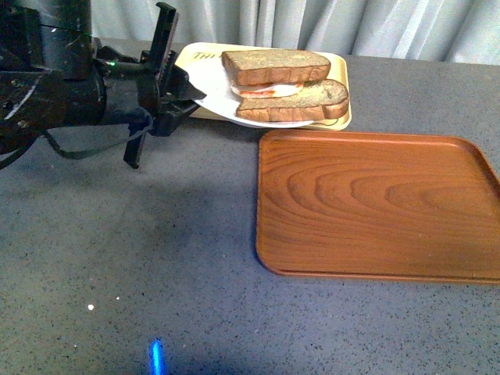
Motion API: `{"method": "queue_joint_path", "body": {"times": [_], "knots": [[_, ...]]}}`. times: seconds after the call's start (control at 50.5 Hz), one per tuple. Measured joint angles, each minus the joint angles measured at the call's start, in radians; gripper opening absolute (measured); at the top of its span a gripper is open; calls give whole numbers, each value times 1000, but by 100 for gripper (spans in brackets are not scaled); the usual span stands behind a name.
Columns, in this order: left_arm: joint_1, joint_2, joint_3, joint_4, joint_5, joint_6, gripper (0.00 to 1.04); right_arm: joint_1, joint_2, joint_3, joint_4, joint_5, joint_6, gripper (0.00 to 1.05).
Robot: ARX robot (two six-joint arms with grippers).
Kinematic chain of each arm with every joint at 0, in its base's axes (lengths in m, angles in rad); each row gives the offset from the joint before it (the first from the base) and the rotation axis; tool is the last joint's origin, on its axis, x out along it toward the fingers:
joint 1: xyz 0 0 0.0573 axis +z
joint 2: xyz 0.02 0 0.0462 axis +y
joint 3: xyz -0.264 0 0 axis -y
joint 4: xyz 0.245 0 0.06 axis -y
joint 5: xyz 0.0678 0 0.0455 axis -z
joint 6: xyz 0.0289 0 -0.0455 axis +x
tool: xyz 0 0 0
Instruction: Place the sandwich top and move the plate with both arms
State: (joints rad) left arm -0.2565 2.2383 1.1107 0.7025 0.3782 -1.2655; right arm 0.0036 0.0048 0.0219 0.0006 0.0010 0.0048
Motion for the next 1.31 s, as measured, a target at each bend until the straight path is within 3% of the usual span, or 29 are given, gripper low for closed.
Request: {"method": "queue_joint_path", "body": {"times": [0.257,0.475,0.673,0.772,1.069,1.307], "knots": [[-23,94,179,-101,-51,-29,2,0,0,0,0,0,0,96],[-24,108,206,-121,-78,-41,3,0,0,0,0,0,0,96],[-24,100,179,-79,-53,-22,32,0,0,0,0,0,0,96],[-15,76,105,-42,-29,0,52,0,0,0,0,0,0,96],[60,-53,-123,69,47,65,96,0,0,0,0,0,0,96],[175,-252,-383,167,149,260,96,0,0,0,0,0,0,96]]}}
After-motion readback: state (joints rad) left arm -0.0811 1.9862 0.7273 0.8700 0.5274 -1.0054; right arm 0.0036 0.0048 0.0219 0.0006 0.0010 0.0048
